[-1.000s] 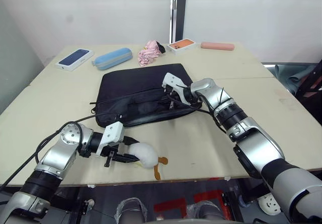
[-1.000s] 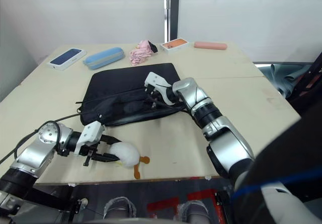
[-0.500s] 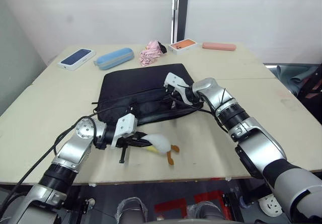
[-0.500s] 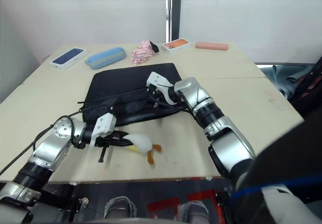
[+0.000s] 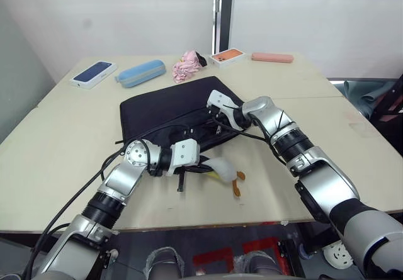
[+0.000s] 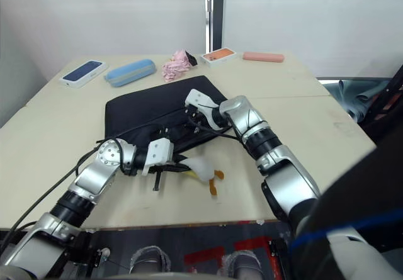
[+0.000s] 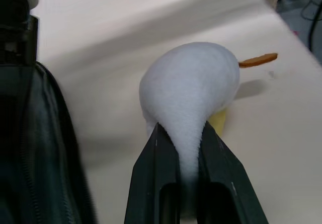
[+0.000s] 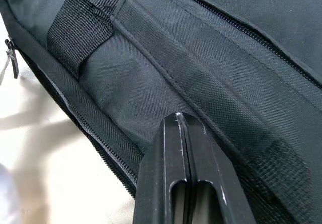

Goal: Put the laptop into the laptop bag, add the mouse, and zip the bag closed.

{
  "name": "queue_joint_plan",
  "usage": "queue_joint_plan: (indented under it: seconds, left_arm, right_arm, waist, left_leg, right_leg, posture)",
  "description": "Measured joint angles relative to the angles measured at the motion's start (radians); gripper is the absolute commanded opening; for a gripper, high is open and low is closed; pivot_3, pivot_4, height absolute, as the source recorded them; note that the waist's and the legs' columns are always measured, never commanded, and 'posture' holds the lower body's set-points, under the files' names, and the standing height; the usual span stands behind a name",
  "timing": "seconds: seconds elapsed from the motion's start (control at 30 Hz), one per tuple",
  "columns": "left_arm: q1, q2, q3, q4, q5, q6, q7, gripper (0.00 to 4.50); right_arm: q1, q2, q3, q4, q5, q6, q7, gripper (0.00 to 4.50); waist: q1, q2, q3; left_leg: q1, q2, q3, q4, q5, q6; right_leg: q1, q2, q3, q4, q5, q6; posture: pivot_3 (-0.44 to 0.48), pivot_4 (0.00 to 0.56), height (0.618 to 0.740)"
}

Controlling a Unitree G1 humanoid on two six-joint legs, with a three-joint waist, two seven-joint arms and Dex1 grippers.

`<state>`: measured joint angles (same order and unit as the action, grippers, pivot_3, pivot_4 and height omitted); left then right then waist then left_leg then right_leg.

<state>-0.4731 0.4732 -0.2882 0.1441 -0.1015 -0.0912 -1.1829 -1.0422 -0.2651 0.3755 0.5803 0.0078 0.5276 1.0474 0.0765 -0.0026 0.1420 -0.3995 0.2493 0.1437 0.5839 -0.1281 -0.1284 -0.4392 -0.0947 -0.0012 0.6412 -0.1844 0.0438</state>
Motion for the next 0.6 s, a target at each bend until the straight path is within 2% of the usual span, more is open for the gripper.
queue_joint_plan:
  seconds: [0.13,0.3,0.37,0.4,0.47,0.6]
  left_arm:
    - [0.003,-0.003,-0.001,-0.002,-0.003,-0.001,0.003,0.03]
    - [0.056,0.053,0.013,-0.054,-0.081,0.098,-0.044,1.98]
    - [0.076,0.084,0.026,-0.084,-0.105,0.125,-0.061,2.62]
    - [0.086,0.102,0.04,-0.101,-0.12,0.139,-0.064,3.11]
    - [0.097,0.128,0.064,-0.133,-0.153,0.186,-0.07,3.65]
    - [0.119,0.21,0.161,-0.23,-0.299,0.35,-0.095,3.65]
  right_arm:
    - [0.003,0.0,0.0,-0.006,0.0,0.008,0.003,0.0]
    - [0.018,-0.004,-0.007,-0.042,0.011,0.04,0.014,0.0]
    - [0.022,-0.016,-0.025,-0.052,0.032,0.069,0.023,0.0]
    - [0.025,-0.024,-0.037,-0.072,0.046,0.092,0.031,0.0]
    - [0.026,-0.036,-0.062,-0.109,0.076,0.132,0.041,0.0]
    - [0.028,-0.093,-0.156,-0.237,0.167,0.231,0.059,0.0]
  waist:
    - [0.0,0.0,0.0]
    - [0.0,0.0,0.0]
    - [0.001,0.0,0.0]
    - [0.003,0.0,0.0]
    - [0.006,0.0,0.0]
    - [0.011,0.0,0.0]
  left_leg:
    - [0.0,0.0,0.0,0.0,0.0,0.0]
    - [0.0,0.0,0.0,0.0,0.0,0.0]
    - [0.0,0.0,0.0,-0.001,0.0,0.0]
    - [-0.001,0.0,0.0,-0.001,0.0,0.0]
    - [-0.001,0.0,0.0,-0.001,0.0,0.0]
    - [0.0,0.0,0.001,-0.002,0.0,0.0]
  right_leg:
    - [0.0,0.0,0.0,0.0,0.0,0.0]
    - [-0.001,0.0,0.0,0.0,0.0,0.0]
    - [-0.001,0.0,0.0,0.0,0.0,0.0]
    - [-0.001,0.0,0.0,0.0,0.0,0.0]
    - [-0.001,0.0,0.0,0.0,0.0,0.0]
    - [-0.001,0.0,0.0,-0.001,0.0,0.0]
  posture:
    - [0.0,0.15,0.74]
    - [0.0,0.15,0.74]
    - [0.0,0.15,0.74]
    - [0.0,0.15,0.74]
    - [0.0,0.15,0.74]
    - [0.0,0.15,0.74]
